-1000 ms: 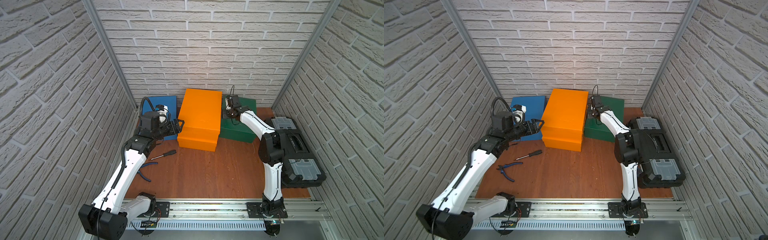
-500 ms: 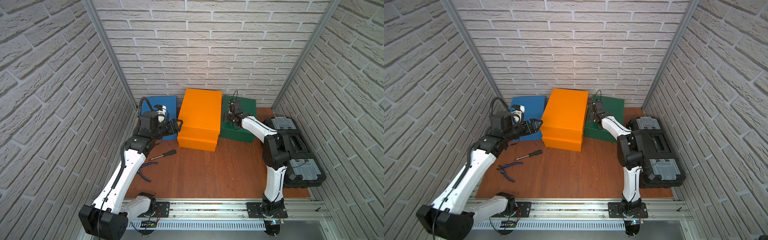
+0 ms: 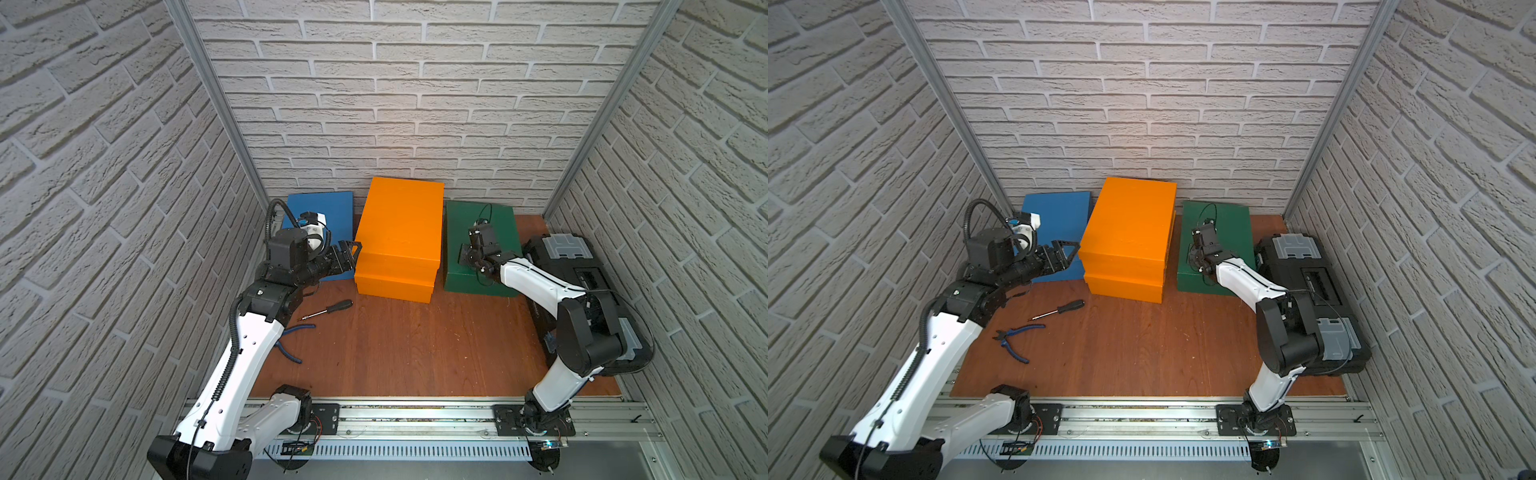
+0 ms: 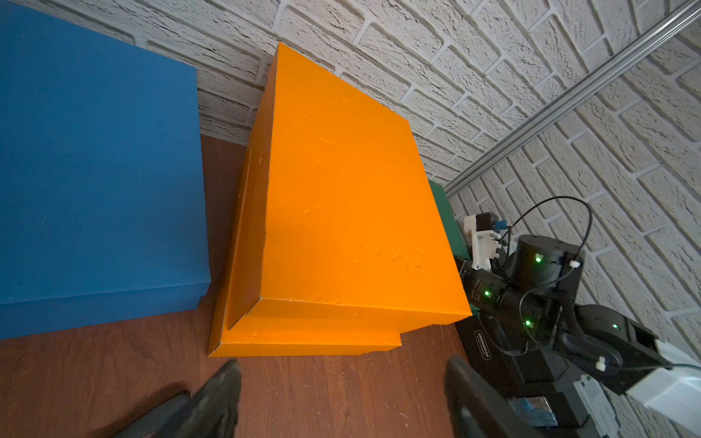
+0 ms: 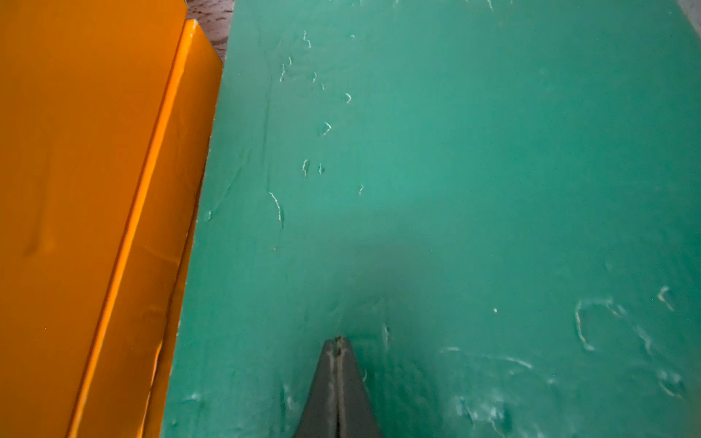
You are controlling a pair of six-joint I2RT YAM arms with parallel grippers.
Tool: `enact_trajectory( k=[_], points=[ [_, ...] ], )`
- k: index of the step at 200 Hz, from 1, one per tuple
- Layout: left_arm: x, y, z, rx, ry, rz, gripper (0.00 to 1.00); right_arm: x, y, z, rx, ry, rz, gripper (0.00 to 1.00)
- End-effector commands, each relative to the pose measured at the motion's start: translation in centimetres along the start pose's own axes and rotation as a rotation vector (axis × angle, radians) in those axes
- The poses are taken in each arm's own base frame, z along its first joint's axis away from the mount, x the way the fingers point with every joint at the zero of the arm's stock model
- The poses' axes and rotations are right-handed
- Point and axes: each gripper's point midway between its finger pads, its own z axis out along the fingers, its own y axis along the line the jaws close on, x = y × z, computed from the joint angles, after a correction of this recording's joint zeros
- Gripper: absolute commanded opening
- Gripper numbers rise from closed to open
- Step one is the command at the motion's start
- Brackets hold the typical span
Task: Stack the shoeboxes
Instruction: Move the shoebox to the center of the board.
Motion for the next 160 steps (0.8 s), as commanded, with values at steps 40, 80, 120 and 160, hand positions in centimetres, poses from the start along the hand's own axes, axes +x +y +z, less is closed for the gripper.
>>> enact_trajectory(
  k=[40, 80, 120, 160],
  points=[
    [1.1, -0.1, -0.6, 0.007, 0.022, -0.022, 0.88, 12.1, -0.7, -4.7, 0.042, 0.328, -0.128, 0.03],
    [2.8, -0.7, -0.1, 0.012, 0.074, -0.004, 0.90, 14.9, 0.3, -7.9, 0.021, 0.362, -0.165, 0.03],
    [4.4, -1.5, 0.4, 0.042, 0.119, 0.012, 0.98, 17.3, 1.8, -10.5, -0.011, 0.395, -0.214, 0.03],
    [6.7, -1.6, 1.0, 0.025, 0.160, 0.036, 0.98, 19.3, 4.1, -12.3, -0.044, 0.420, -0.253, 0.03]
  ],
)
